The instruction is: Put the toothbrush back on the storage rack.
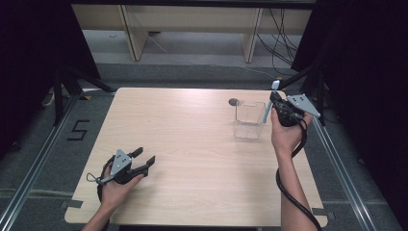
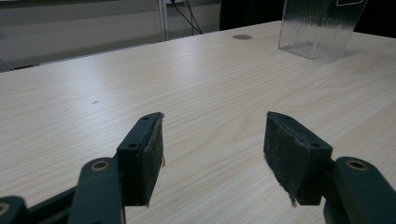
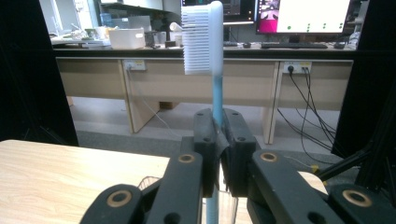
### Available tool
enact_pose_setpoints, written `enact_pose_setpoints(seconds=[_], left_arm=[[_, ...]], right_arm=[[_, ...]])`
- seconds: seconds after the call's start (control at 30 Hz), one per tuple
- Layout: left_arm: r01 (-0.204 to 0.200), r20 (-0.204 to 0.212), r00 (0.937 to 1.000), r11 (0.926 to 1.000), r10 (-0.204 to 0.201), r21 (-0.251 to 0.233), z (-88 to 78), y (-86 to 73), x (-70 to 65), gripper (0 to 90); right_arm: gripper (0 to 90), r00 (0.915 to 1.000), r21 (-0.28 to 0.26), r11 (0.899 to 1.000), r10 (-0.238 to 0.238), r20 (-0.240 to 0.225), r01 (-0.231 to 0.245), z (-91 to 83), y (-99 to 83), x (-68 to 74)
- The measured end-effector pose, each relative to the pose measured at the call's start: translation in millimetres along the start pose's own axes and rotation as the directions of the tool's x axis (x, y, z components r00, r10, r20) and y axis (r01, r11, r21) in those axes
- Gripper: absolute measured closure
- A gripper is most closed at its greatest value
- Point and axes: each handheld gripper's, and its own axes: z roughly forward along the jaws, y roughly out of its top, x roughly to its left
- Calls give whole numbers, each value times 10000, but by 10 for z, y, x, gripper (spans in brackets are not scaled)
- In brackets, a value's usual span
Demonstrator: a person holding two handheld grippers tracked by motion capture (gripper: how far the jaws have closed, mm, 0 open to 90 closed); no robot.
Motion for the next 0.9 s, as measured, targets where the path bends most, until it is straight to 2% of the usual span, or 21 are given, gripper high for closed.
enact_pose_setpoints(seconds=[0.1,0.13,0.33,0.37,0.6,0.73,0.8,0.83,0.87,0.9], left_arm=[[17,-5,10000,10000,-17,0,1,0,0,373],[12,-6,10000,10000,-12,4,1,0,0,373],[25,-12,10000,10000,-25,3,1,0,0,373],[27,-11,10000,10000,-27,2,1,0,0,373],[35,-7,10000,10000,-35,6,-1,0,0,373],[27,-10,10000,10000,-27,2,-1,0,0,373],[33,-14,10000,10000,-33,3,0,0,0,373],[37,-16,10000,10000,-37,0,0,0,-1,373],[27,-14,10000,10000,-27,1,0,0,-1,373],[8,-12,10000,10000,-8,3,-1,0,0,373]], right_arm=[[857,10000,59,10000,48,76,-48,-3,-22,-9],[857,9999,110,9999,-72,100,71,-8,-27,-24],[857,9999,250,9996,124,90,-126,-5,-78,-26],[856,9999,189,9998,-44,114,42,4,-90,-38],[856,10000,446,9990,67,29,-68,25,-162,-38],[856,9999,498,9988,17,128,-23,24,-210,-52],[856,9997,524,9984,198,149,-205,24,-231,-46],[856,9999,589,9983,26,103,-32,22,-238,-63],[856,9999,548,9985,40,99,-45,24,-247,-67],[856,9996,609,9978,242,171,-252,18,-255,-54]])
